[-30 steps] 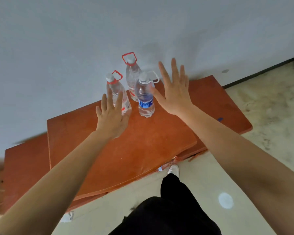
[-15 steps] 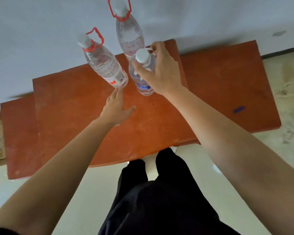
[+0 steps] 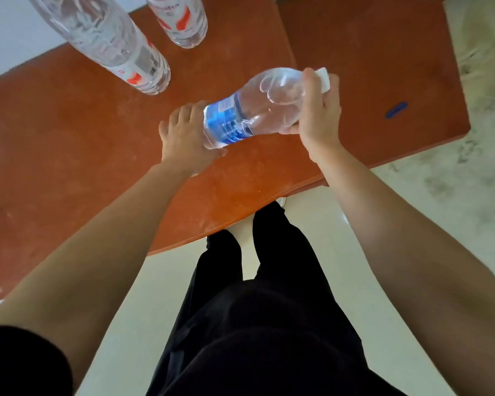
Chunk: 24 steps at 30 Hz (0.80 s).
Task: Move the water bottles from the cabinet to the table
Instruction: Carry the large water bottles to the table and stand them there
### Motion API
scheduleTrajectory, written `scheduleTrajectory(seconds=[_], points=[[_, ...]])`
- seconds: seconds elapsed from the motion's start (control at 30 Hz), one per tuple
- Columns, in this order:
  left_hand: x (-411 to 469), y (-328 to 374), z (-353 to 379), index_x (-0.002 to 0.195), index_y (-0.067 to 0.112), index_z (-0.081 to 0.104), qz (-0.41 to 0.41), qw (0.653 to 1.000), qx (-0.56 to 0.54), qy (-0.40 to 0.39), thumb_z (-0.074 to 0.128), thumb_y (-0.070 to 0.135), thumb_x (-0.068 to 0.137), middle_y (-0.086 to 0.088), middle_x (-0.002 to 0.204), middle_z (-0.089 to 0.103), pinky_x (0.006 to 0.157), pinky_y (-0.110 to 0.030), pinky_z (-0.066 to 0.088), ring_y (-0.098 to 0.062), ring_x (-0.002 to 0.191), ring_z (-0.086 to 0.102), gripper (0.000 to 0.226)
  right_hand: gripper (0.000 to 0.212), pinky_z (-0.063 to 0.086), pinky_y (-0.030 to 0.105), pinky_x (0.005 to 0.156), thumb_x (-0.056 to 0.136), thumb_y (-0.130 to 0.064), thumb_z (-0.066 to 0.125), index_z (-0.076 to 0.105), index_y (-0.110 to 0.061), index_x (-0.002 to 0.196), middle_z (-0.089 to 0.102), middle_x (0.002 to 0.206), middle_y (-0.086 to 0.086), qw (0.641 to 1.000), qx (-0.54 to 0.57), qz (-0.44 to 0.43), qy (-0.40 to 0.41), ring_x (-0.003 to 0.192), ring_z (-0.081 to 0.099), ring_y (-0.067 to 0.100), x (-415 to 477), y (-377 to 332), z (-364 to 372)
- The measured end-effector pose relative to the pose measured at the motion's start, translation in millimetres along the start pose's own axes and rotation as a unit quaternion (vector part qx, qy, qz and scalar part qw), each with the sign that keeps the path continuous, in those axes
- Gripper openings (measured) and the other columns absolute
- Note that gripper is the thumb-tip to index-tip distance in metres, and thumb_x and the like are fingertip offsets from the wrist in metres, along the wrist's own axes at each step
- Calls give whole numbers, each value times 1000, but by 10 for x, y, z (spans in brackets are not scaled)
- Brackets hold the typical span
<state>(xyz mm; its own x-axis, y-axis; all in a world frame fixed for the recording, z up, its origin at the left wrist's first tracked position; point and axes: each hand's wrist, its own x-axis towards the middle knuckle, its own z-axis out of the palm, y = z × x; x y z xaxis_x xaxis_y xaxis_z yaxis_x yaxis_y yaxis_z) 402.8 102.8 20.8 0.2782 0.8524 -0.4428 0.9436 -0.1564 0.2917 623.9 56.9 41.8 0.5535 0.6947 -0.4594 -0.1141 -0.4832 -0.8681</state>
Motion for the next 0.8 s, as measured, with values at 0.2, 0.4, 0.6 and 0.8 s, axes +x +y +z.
scheduleTrajectory(seconds=[0.2,0.4,0.6,0.8], points=[[-266,-358,183,149,25,32,-82,995,58,-1,80,53,74,-6,150,40,111,-62,23,-32,142,29,93,47,53,36,100,92,-55,55,54,-29,131,60,127,-11,988,-138,50,-45,115,58,7,9,237,253],[-385,-447,259,148,28,31,-112,991,78,8,75,57,78,-7,149,41,109,-63,24,-33,140,30,88,81,49,38,107,97,-36,65,14,-31,161,4,168,18,867,-457,-145,-134,145,39,36,-187,335,340],[-452,-405,346,156,40,1,-121,986,110,-15,78,57,76,-13,162,20,113,-74,13,-40,150,12,113,126,5,73,118,75,-53,84,-6,-33,161,-13,167,22,641,-670,-306,-215,151,-7,55,-168,289,727],[-363,-392,335,153,42,-17,-146,979,141,-34,79,51,79,-12,166,14,111,-76,16,-47,149,16,122,99,33,67,110,80,-45,84,22,-34,156,32,158,16,562,-704,-314,-301,144,33,42,87,295,877]])
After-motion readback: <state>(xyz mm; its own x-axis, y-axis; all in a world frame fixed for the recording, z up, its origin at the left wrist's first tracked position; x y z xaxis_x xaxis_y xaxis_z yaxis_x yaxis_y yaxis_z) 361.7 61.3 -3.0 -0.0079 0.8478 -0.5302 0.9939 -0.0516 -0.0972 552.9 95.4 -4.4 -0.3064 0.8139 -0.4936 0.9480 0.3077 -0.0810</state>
